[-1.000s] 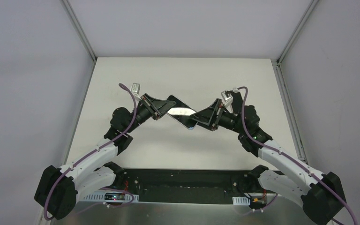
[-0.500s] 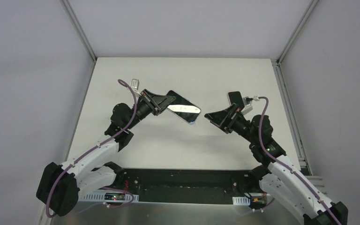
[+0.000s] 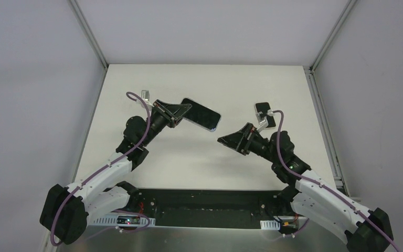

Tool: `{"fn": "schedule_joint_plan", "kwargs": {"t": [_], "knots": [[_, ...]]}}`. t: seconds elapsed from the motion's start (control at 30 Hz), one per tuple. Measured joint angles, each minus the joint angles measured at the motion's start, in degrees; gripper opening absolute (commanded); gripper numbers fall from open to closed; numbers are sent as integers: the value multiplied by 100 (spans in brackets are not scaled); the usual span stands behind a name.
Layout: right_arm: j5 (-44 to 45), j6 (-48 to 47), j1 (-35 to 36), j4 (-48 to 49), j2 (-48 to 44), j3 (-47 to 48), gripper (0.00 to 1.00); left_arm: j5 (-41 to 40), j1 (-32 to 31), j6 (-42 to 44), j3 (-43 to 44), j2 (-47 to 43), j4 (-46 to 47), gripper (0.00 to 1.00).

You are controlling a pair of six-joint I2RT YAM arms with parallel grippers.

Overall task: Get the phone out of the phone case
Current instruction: Remove the phone case from the phone.

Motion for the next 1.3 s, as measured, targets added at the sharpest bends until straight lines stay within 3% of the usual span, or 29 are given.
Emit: {"fn": "schedule_joint_plan", "kwargs": {"t": [0.23, 0.37, 0.67, 0.83, 1.3], "knots": [[-116, 275, 57, 933, 402, 0, 76, -4, -2, -79, 0, -2, -72, 0], [-197, 433, 133, 1593, 673, 15, 64, 9, -2, -146, 0, -4, -72, 0], [-295, 726, 282, 2282, 1320, 199, 47, 24, -2, -245, 0, -42, -72, 0], [-332, 809, 350, 2531, 1432, 262, 33, 39, -2, -289, 0, -68, -74, 0], [-328, 1012, 415, 3088, 1834, 304, 31, 39, -11, -345, -2, -210, -72, 0]]}}
